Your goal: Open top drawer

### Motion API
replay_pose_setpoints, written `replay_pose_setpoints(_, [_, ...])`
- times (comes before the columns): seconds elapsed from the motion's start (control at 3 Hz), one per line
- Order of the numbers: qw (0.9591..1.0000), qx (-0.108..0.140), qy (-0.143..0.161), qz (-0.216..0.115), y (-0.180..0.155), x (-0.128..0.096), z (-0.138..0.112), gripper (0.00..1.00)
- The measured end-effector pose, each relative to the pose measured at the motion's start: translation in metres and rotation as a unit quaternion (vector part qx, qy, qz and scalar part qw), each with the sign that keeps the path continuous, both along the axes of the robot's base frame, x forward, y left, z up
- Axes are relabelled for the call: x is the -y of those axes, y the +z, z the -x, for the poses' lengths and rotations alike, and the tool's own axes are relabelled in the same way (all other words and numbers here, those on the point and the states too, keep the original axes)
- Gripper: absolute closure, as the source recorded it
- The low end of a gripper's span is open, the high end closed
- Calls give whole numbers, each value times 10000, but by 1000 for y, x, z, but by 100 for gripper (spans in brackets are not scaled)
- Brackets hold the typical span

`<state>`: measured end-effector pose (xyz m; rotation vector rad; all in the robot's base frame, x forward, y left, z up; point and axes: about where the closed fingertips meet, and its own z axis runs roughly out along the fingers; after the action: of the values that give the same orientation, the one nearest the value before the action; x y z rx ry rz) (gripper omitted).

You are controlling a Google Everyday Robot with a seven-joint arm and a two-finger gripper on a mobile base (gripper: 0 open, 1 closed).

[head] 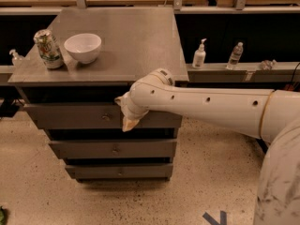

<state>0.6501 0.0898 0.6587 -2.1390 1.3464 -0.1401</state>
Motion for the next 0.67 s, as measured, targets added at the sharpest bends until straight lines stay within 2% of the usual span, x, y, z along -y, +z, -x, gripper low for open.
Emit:
replay_pose_setpoints(0.33, [9998,-141,60,-129,0,1,7,40])
replay_pose_setpoints(0.67, [9985,-378,262,-312,0,2,35,42])
